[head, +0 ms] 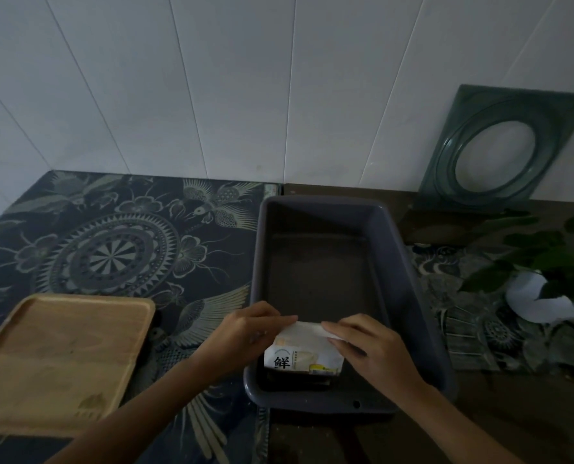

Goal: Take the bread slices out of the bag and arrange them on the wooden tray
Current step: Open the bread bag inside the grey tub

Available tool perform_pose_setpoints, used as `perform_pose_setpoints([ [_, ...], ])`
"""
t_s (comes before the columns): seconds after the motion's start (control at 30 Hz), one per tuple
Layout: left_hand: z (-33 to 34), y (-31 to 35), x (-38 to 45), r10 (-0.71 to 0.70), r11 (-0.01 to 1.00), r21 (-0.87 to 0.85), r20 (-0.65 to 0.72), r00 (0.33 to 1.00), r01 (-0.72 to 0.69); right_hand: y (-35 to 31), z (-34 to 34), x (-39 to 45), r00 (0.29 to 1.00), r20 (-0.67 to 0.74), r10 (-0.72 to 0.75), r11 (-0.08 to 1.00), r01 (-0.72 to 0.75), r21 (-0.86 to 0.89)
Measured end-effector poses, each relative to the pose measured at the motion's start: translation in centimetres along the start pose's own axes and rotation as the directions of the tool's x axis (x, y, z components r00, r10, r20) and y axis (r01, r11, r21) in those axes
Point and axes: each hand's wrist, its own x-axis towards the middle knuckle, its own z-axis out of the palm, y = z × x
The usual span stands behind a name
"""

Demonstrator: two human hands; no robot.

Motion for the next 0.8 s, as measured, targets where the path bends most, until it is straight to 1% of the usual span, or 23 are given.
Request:
perform_pose_setpoints([
  [0.1, 0.0, 0.2, -0.2, -0.033, 0.999, -0.036, -0.01, 0.999, 0.033, -0.2, -0.1, 0.1, 1.0, -0.021, 0.019, 1.0, -0.019, -0.012],
  [0.23, -0.1, 0.8, -0.1, -0.021, 0.999, -0.034, -0.026, 0.999, 0.02, -0.5, -0.1, 0.1, 0.997, -0.036, 0.074, 0.997, -0.074, 0.011],
  [0.4, 0.0, 1.5, 0.2, -0.053, 0.998, -0.038, -0.074, 0.996, 0.05, -0.9, 0.1, 0.2, 0.982, -0.042, 0.182, 0.974, -0.175, 0.142],
  [0.53, 0.0, 1.5, 0.9, -0.093, 0.995, -0.054, -0.058, 0.994, 0.089, -0.8, 0.2, 0.4, 0.973, -0.013, 0.23, 0.955, -0.223, 0.196],
  [0.6, -0.2, 1.5, 1.4, -0.121, 0.991, -0.062, -0.038, 0.992, 0.119, -0.9, 0.1, 0.7, 0.968, -0.03, 0.248, 0.957, -0.24, 0.16],
  [0.67, -0.3, 1.3, 1.9, -0.156, 0.986, -0.066, -0.019, 0.988, 0.154, -1.2, 0.1, 1.0, 0.966, -0.065, 0.25, 0.966, -0.244, 0.085],
  [0.8, -0.4, 1.1, 2.8, -0.254, 0.963, -0.098, 0.002, 0.967, 0.253, -2.1, 0.1, 1.2, 0.985, -0.105, 0.134, 0.987, -0.142, -0.074],
])
